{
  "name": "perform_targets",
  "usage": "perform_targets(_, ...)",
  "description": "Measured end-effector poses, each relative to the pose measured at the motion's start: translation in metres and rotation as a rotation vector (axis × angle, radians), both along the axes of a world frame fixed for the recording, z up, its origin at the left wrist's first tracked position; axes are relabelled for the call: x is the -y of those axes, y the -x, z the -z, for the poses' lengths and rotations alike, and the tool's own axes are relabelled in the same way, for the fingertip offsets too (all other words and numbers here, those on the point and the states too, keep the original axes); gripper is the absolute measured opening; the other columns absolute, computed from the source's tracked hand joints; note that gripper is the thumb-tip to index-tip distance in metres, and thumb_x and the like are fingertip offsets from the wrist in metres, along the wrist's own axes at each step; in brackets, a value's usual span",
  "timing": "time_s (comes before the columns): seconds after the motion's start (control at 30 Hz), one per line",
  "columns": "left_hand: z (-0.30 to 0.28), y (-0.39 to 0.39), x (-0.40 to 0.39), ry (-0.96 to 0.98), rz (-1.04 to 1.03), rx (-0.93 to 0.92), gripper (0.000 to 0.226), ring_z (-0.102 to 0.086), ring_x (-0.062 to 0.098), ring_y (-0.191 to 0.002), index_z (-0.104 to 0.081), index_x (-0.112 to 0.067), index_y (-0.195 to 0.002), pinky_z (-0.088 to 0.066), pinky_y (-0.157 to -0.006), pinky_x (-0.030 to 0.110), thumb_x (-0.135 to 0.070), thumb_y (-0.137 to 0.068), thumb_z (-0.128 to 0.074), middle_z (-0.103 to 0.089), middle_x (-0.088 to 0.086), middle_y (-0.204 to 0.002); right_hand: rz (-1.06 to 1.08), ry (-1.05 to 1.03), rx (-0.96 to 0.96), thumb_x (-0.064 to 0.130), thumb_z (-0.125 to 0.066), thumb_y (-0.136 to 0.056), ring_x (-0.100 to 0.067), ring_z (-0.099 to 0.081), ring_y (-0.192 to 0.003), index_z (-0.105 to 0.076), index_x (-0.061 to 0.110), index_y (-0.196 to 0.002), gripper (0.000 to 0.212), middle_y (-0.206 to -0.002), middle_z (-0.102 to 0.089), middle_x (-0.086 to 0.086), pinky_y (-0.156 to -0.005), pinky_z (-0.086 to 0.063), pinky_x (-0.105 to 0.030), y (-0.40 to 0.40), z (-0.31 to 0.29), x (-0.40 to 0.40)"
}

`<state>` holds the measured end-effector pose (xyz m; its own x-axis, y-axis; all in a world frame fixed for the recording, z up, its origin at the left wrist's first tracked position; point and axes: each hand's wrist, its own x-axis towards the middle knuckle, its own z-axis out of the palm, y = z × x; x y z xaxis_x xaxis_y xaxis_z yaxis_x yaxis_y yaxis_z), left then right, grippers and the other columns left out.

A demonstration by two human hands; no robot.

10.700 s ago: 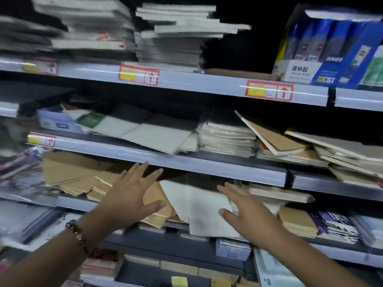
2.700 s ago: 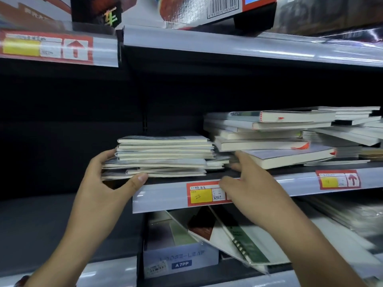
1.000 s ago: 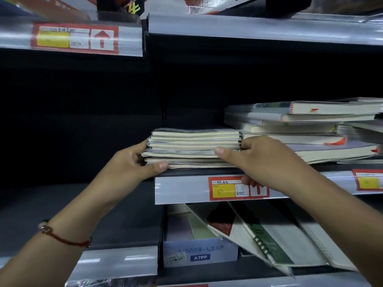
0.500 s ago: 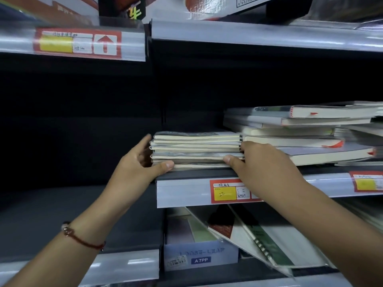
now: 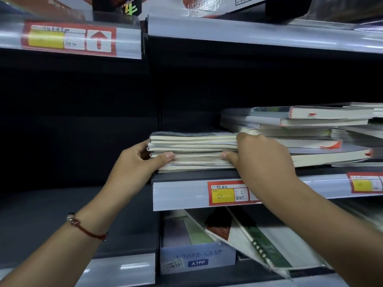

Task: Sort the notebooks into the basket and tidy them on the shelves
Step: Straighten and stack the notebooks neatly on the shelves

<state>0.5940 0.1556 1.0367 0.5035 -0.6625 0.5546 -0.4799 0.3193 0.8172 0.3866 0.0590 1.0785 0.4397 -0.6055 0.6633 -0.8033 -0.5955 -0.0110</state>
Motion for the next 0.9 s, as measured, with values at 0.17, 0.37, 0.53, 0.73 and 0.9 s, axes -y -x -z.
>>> perform_targets(0.17, 0.001, -0.001, -0.004, -0.042, -0.038, 0.071, 0.031, -0.070, -0.002, -0.096, -0.070, -0.030, -0.113, -0.049, -0.083, 0.017, -0.032, -0.083, -0.077, -0.075, -0.018, -0.103, -0.001, -0.004, -0.011, 0.057, -0.046, -0.098, -0.024, -0.042, -0.073, -0.045, 0.017, -0.102, 0.041, -0.084, -0.050, -0.001, -0.060, -0.031, -0.034, 0.000, 0.003, 0.002)
perform_targets(0.37, -0.014, -0.022, -0.017, -0.281, 0.203, 0.195, 0.054, -0.066, 0.005, -0.113, -0.063, -0.032, -0.123, -0.049, -0.099, 0.020, -0.026, -0.072, -0.079, -0.072, -0.015, -0.118, 0.046, -0.083, -0.208, 0.067, -0.058, -0.086, -0.023, -0.047, -0.078, -0.044, 0.018, -0.093, 0.052, -0.077, -0.042, 0.000, -0.066, -0.038, -0.034, 0.003, -0.015, -0.009)
perform_targets(0.53, -0.019, -0.028, -0.016, -0.308, 0.114, 0.270, 0.050, -0.068, 0.002, -0.107, -0.068, -0.036, -0.115, -0.045, -0.102, 0.029, -0.036, -0.067, -0.082, -0.073, -0.018, -0.111, 0.048, 0.038, -0.230, 0.068, -0.064, -0.081, -0.023, -0.044, -0.073, -0.032, 0.018, -0.099, 0.062, -0.070, -0.036, 0.002, -0.062, -0.036, -0.033, 0.006, -0.018, -0.008)
perform_targets(0.73, -0.015, -0.023, -0.010, -0.250, 0.073, 0.210, 0.044, -0.069, -0.001, -0.101, -0.067, -0.037, -0.114, -0.047, -0.095, 0.023, -0.021, -0.075, -0.081, -0.075, -0.020, -0.105, -0.135, 0.164, -0.330, 0.066, -0.069, -0.077, -0.024, -0.053, -0.112, -0.033, 0.027, -0.144, 0.086, -0.127, -0.050, -0.002, -0.077, -0.045, -0.035, -0.008, -0.023, 0.012)
perform_targets(0.9, -0.007, -0.017, -0.003, -0.159, -0.024, 0.210, 0.039, -0.068, -0.005, -0.098, -0.070, -0.039, -0.111, -0.047, -0.093, 0.023, -0.020, -0.080, -0.081, -0.074, -0.024, -0.103, -0.115, 0.133, -0.393, 0.065, -0.068, -0.078, -0.021, -0.046, -0.111, -0.044, 0.030, -0.140, 0.075, -0.118, -0.043, 0.000, -0.074, -0.040, -0.034, -0.020, -0.027, 0.026)
